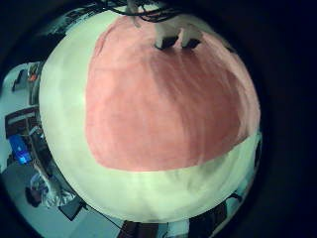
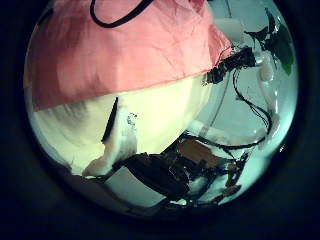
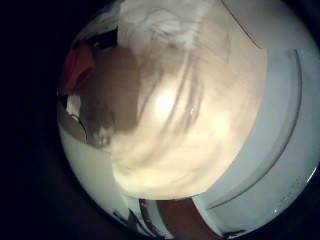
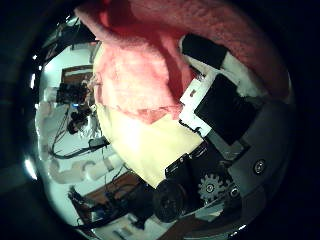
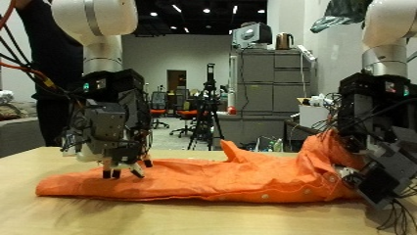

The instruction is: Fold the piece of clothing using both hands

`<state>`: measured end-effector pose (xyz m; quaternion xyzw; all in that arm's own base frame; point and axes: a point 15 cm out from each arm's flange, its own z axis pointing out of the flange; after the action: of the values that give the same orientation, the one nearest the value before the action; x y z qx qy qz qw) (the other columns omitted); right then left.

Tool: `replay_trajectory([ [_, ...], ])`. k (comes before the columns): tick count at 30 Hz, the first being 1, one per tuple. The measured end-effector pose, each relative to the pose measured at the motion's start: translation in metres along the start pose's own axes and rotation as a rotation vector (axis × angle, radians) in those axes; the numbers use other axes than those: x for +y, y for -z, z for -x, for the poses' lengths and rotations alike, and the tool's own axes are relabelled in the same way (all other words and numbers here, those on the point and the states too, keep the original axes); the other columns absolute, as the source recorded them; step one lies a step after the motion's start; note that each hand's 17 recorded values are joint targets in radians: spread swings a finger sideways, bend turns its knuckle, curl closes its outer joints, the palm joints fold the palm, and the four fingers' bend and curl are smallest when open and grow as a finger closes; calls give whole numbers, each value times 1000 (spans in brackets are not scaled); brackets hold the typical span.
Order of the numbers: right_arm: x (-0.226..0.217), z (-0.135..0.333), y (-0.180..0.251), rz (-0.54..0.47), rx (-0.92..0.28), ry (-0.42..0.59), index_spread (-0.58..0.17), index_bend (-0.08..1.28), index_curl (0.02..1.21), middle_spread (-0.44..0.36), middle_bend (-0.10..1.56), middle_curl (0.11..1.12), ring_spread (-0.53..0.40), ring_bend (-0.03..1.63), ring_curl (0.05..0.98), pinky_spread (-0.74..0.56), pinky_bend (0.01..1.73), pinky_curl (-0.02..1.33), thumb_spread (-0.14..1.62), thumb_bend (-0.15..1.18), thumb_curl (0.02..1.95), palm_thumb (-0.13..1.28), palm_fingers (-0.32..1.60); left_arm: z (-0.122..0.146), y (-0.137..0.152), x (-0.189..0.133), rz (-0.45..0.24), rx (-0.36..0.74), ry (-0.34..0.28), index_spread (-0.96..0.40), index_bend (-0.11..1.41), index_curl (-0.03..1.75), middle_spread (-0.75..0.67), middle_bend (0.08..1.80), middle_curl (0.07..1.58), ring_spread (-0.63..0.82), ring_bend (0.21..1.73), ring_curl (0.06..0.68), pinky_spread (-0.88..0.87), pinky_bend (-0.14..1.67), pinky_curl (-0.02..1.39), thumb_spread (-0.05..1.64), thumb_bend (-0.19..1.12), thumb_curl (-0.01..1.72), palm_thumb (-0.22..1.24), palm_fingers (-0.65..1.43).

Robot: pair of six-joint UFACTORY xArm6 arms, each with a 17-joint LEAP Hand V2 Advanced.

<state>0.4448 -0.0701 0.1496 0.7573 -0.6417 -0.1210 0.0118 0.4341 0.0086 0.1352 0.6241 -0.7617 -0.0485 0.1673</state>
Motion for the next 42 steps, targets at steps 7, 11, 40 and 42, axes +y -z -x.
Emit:
replay_trajectory([
  [7,22,-16,15,5,-12,-13,-314,968,835,-139,1231,749,-220,1307,623,-322,1209,697,1142,63,513,1124,1148,4,-14,16,31,-1,4,55,167,311,220,188,306,494,419,236,480,298,316,1326,-11,333,522,23],
  [11,32,-20,37,-14,3,-16,-307,977,856,-136,1247,754,-217,1320,633,-310,1222,710,1150,47,532,1125,1131,1,-12,23,25,0,-2,55,167,312,219,188,306,494,419,235,480,294,316,1329,-10,332,521,23],
  [40,-13,279,187,-76,168,363,-299,964,928,-137,1271,759,-215,1340,665,-278,1219,771,1169,-6,654,1157,1108,98,91,165,-173,55,153,47,166,313,204,190,312,475,420,228,480,278,317,1318,-11,335,514,43],
  [42,-15,316,170,-53,193,422,-298,967,931,-137,1273,759,-215,1335,665,-278,1221,774,1154,-10,661,1155,1117,106,87,178,-175,69,171,47,166,313,203,190,312,474,420,228,480,277,318,1316,-10,335,519,44],
])
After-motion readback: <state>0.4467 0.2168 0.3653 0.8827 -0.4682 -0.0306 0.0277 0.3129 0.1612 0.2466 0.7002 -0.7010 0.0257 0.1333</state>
